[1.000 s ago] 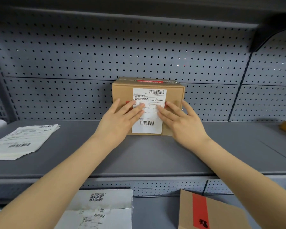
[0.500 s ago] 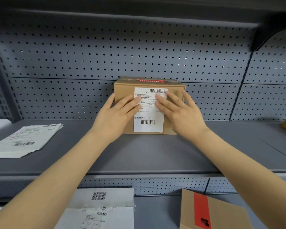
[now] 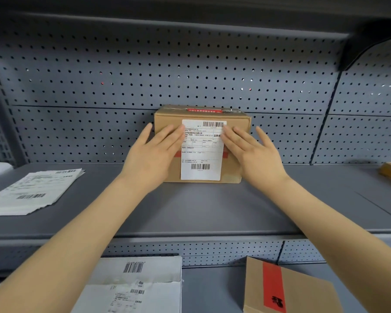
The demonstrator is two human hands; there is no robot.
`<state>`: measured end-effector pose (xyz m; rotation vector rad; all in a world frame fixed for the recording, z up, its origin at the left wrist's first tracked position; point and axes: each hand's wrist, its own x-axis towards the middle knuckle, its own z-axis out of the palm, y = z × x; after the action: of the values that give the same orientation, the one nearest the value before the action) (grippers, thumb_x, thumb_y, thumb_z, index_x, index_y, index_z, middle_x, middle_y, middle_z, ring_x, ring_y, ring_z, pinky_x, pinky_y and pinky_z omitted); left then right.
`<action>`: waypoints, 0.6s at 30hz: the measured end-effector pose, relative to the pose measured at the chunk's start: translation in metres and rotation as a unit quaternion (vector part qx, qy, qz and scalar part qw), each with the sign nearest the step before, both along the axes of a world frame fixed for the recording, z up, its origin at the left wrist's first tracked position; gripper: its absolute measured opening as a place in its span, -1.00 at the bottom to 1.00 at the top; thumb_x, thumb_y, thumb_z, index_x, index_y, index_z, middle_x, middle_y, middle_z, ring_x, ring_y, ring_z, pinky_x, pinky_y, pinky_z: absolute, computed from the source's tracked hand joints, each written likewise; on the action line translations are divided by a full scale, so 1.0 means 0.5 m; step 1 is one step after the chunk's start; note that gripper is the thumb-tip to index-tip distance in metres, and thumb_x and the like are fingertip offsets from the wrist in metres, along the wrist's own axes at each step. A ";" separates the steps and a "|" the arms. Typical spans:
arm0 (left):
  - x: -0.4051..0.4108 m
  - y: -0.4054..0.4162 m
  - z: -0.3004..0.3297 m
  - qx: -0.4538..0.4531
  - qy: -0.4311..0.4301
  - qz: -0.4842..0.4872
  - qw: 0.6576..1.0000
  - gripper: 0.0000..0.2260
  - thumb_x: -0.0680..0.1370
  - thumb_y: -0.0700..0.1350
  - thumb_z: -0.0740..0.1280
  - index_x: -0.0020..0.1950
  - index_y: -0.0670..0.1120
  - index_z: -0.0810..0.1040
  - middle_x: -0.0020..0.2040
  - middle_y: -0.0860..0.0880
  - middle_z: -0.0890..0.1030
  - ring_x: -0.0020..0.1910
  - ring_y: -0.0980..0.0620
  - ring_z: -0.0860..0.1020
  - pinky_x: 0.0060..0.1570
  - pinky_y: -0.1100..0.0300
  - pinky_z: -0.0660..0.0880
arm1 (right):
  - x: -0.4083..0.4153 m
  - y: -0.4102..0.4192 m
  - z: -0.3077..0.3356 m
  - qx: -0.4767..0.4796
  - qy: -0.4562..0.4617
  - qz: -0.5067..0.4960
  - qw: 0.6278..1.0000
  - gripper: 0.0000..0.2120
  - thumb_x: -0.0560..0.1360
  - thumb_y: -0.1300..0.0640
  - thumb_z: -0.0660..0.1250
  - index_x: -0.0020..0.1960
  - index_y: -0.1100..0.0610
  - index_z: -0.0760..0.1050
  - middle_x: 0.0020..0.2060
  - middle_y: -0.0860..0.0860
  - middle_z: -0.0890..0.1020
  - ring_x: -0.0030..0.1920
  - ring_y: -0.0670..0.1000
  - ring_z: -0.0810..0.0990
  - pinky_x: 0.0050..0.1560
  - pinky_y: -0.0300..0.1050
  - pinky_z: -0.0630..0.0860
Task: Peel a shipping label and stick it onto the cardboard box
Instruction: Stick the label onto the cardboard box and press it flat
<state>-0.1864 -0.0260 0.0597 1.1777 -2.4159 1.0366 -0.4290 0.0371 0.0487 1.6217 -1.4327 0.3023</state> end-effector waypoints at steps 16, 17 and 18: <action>0.008 0.007 -0.039 0.067 -0.108 -0.016 0.992 -0.34 0.57 -0.25 0.04 0.54 0.03 -0.26 0.46 0.13 -0.39 0.53 0.08 -0.22 0.44 -0.09 -0.26 | -0.039 0.014 -0.024 0.157 0.146 0.011 0.977 -0.37 0.31 0.26 0.22 0.39 0.04 0.37 0.42 -0.07 0.39 0.38 0.01 0.41 0.41 0.17 0.18; 0.013 0.011 -0.038 0.066 -0.113 -0.011 0.991 -0.35 0.57 -0.24 0.04 0.54 0.02 -0.26 0.50 0.12 -0.36 0.53 0.07 -0.22 0.44 -0.09 -0.27 | -0.046 0.020 -0.025 0.160 0.147 0.008 0.976 -0.36 0.30 0.25 0.24 0.38 0.05 0.38 0.41 -0.07 0.39 0.38 0.02 0.41 0.40 0.18 0.19; 0.018 0.015 -0.038 0.064 -0.120 -0.004 0.991 -0.37 0.58 -0.23 0.03 0.54 0.01 -0.26 0.53 0.09 -0.32 0.54 0.06 -0.21 0.43 -0.10 -0.28 | -0.052 0.025 -0.026 0.161 0.144 0.009 0.976 -0.37 0.29 0.24 0.23 0.37 0.05 0.39 0.41 -0.06 0.40 0.38 0.02 0.41 0.41 0.17 0.17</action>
<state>-0.1772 -0.0183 0.0409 1.1386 -2.7054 1.0919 -0.4550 0.0496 0.0357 1.8500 -1.2891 -0.1614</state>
